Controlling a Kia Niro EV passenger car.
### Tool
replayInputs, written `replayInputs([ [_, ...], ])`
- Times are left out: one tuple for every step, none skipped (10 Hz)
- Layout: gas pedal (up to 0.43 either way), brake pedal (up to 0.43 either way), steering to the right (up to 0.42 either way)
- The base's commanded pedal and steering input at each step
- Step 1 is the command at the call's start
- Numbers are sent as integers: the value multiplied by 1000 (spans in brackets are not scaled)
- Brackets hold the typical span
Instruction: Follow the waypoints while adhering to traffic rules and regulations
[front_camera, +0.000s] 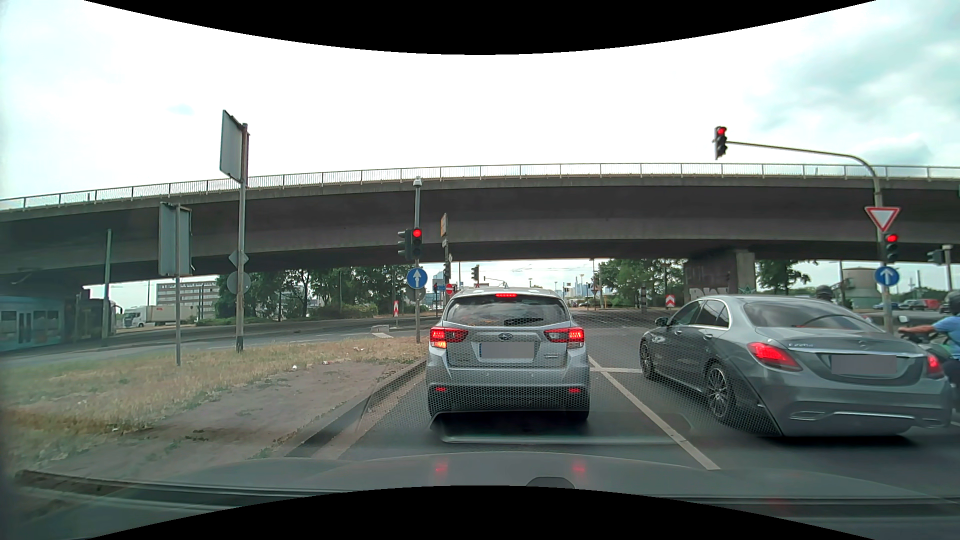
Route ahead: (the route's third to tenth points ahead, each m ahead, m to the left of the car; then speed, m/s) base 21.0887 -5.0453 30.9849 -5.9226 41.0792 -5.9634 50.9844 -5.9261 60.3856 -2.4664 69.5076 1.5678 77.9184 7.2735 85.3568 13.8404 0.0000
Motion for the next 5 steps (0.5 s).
replayInputs([
  [0, 256, -1],
  [0, 256, -1],
  [0, 256, -1],
  [0, 256, -1],
  [0, 256, -1],
])
